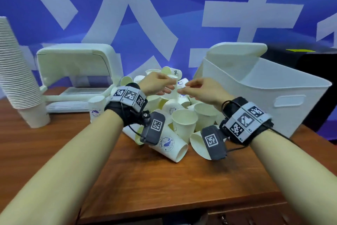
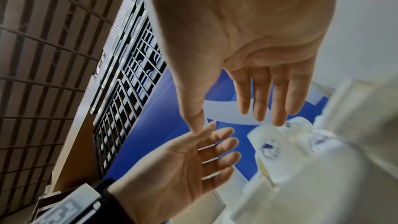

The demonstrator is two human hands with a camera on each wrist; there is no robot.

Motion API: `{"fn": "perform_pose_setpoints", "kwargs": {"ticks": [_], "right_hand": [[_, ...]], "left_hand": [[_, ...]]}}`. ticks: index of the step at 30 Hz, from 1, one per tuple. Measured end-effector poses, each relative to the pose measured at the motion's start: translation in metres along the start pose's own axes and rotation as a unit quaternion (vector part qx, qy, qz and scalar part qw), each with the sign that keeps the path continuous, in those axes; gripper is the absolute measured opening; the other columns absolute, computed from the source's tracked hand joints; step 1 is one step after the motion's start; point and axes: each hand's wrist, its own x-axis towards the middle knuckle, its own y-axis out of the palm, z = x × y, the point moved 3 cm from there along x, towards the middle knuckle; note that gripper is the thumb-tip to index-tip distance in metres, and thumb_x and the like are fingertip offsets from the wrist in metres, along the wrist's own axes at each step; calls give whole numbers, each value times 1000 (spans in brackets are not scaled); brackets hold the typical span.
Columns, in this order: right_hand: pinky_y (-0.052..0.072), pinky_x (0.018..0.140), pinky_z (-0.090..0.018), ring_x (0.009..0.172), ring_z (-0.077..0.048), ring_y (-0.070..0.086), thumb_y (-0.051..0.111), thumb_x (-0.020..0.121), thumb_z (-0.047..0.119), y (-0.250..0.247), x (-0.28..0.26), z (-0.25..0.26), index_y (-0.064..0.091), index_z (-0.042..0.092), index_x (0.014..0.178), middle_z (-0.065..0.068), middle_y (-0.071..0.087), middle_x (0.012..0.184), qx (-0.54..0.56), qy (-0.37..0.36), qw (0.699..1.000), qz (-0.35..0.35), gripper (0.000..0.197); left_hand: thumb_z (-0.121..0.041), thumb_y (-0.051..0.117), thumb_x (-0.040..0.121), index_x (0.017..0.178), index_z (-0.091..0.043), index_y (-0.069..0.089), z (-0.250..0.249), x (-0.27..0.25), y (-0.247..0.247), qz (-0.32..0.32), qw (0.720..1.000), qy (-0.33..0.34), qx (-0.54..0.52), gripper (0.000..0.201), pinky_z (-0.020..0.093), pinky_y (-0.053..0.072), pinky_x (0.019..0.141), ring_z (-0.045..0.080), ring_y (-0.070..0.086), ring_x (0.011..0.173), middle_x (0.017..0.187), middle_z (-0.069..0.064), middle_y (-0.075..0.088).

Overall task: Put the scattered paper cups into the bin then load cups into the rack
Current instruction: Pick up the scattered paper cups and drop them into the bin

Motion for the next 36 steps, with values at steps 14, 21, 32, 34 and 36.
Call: {"fn": "perform_pose_setpoints", "kwargs": {"ticks": [14, 21, 32, 34, 36], "right_hand": [[39, 102, -24, 124, -10, 47, 89, 62, 32, 32, -20, -22, 42, 26, 139, 6, 51, 134, -148, -52, 977, 142, 90], [42, 99, -32, 126, -22, 43, 87, 58, 37, 38, -12, -32, 35, 29, 143, -5, 42, 140, -286, -42, 949, 128, 100], [43, 92, -29, 123, -18, 47, 85, 59, 44, 37, -5, -31, 42, 26, 140, 2, 48, 138, -265, -39, 958, 98, 93], [42, 90, -27, 123, -17, 46, 85, 59, 43, 37, -4, -31, 42, 25, 140, 2, 48, 138, -250, -35, 963, 92, 93], [41, 89, -26, 124, -17, 46, 86, 60, 42, 37, -4, -31, 41, 25, 141, 2, 47, 139, -230, -34, 969, 85, 94]], "left_hand": [[-15, 77, 78, 85, -16, 67, 44, -35, 17, 148, 987, 21, 55, 12, 16, 46, 77, 6, 60, 76, 83, -2, 68], [-33, 91, 46, 91, -22, 59, 50, -44, 19, 179, 975, 25, 128, 57, 26, 46, 87, 11, 55, 90, 100, -2, 61], [-39, 89, 59, 122, -47, 51, 56, -46, 23, 230, 880, 35, 413, 74, 41, 17, 116, 16, 19, 135, 138, -4, 28], [-39, 87, 61, 126, -44, 50, 57, -43, 24, 225, 879, 30, 420, 75, 41, 16, 115, 17, 18, 134, 138, -3, 27], [-38, 87, 63, 126, -41, 52, 55, -41, 24, 226, 888, 25, 399, 73, 37, 17, 114, 15, 20, 133, 136, -5, 28]]}}
